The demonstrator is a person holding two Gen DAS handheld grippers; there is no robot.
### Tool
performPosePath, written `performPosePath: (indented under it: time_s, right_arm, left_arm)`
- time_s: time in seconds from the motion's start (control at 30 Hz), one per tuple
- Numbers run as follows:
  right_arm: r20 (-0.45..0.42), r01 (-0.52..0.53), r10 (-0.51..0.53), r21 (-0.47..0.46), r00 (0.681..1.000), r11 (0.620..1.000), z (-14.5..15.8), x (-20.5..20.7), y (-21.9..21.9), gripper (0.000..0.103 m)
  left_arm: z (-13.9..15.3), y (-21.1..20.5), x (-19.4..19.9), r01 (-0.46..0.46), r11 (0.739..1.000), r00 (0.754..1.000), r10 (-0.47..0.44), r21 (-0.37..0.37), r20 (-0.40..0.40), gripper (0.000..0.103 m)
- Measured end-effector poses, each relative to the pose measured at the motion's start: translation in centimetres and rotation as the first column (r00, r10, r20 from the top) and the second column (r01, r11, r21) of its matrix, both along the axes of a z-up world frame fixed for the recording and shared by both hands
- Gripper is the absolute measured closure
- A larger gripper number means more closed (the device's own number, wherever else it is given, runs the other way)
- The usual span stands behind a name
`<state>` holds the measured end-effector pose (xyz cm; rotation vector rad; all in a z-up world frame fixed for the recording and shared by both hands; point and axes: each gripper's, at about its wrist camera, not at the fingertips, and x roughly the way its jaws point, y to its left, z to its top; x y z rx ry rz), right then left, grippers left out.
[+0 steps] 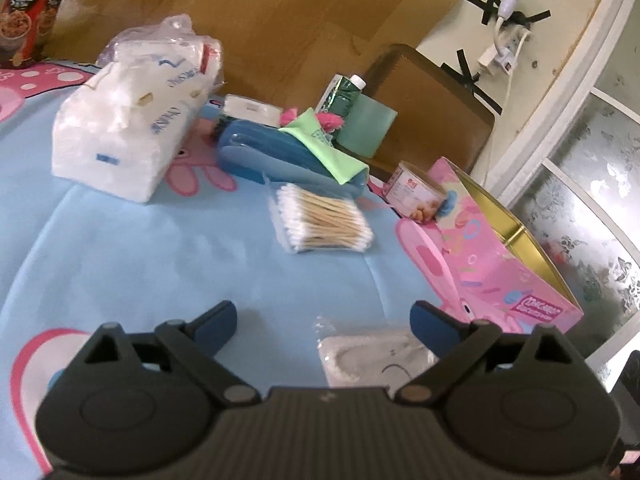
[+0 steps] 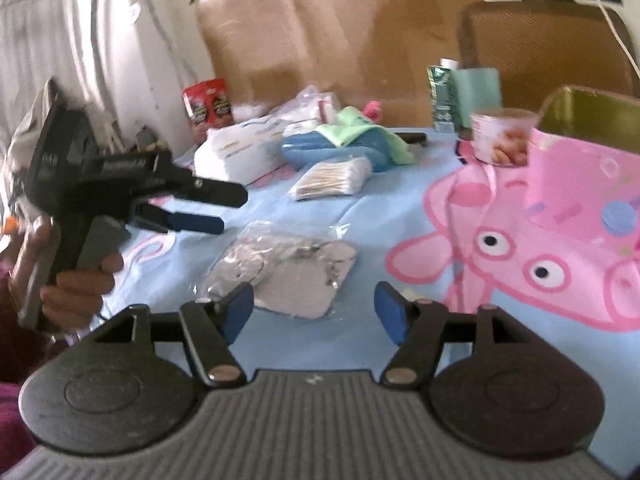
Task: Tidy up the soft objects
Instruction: 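Move the right gripper to the smiley keychain pouch and grasp it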
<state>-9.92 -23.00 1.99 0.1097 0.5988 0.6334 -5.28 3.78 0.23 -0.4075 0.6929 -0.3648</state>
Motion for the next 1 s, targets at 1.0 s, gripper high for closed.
performPosePath:
  time_s: [1.0]
  right_arm:
    - [0.061,-0.002,0.01,-0.125,0.998,0.992,-0.7,0.6,0.8,0.021]
  left_arm:
    - [0.2,-1.6,-0.2,0.106,0.994,0.994,-0.106,-0.001,-0.013,0.005]
